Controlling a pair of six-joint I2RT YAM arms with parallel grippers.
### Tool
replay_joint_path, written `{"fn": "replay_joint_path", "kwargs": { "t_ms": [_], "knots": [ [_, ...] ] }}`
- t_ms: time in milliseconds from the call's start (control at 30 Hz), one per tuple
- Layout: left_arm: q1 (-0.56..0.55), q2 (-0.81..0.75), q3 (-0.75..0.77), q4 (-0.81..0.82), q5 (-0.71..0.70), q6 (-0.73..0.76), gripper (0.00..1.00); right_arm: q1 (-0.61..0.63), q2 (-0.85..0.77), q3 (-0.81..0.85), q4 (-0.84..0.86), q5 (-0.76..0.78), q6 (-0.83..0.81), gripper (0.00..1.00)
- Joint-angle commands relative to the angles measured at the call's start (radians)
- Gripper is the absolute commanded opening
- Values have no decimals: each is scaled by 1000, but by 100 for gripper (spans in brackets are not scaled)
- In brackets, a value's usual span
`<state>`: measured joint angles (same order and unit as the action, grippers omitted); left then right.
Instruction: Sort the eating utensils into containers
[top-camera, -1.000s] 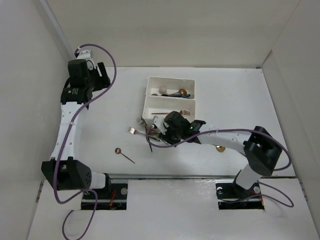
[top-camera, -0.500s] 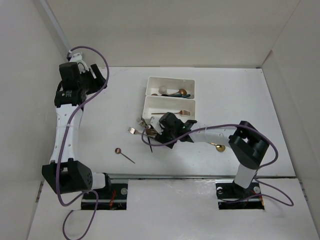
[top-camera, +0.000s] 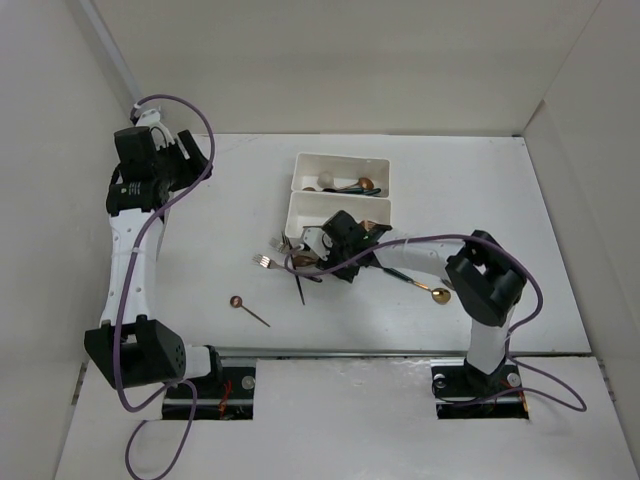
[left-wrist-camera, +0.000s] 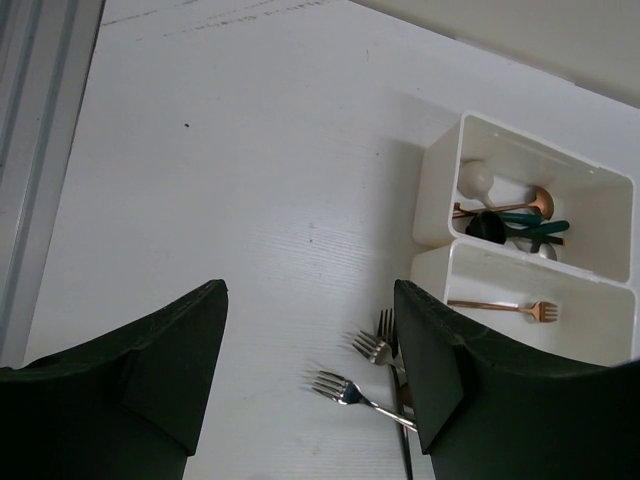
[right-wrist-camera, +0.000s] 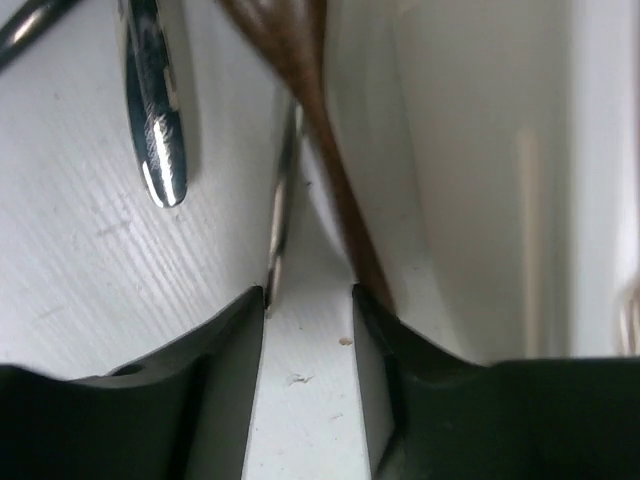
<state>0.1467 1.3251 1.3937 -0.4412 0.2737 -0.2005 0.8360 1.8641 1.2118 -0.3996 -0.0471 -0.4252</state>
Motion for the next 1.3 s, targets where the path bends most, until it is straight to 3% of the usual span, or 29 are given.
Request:
{"fn": "replay_joint_path", "kwargs": {
  "t_ms": [0, 67, 167, 333, 533, 567, 700, 1067, 1267],
  "knots": [
    [17, -21, -5, 32, 25, -2, 64, -5, 30, 34, -91, -28, -53, 39],
    [17, -21, -5, 32, 25, -2, 64, 5, 30, 34, -116, -28, -72, 34],
    [17, -10, -5, 32, 35, -2, 64, 41, 11, 6, -116, -40, -84, 17],
    [17, -1, -5, 32, 35, -2, 64, 55, 0, -18, -107, -53, -63, 2],
    [17, -1, -5, 32, 35, -2, 64, 78, -40, -66, -105, -43, -24, 10],
    [17, -1, -5, 32, 44, -2, 64, 78, -40, -66, -105, -53, -24, 18],
    [17, -1, -5, 32, 44, -2, 64, 78, -40, -5, -73, -53, 46, 35],
    [27, -10, -5, 32, 44, -2, 64, 120, 147, 166, -53, 52, 178, 36],
    [36, -10, -15, 32, 44, -2, 64, 153, 181, 176, -53, 79, 233, 33]
  ]
}}
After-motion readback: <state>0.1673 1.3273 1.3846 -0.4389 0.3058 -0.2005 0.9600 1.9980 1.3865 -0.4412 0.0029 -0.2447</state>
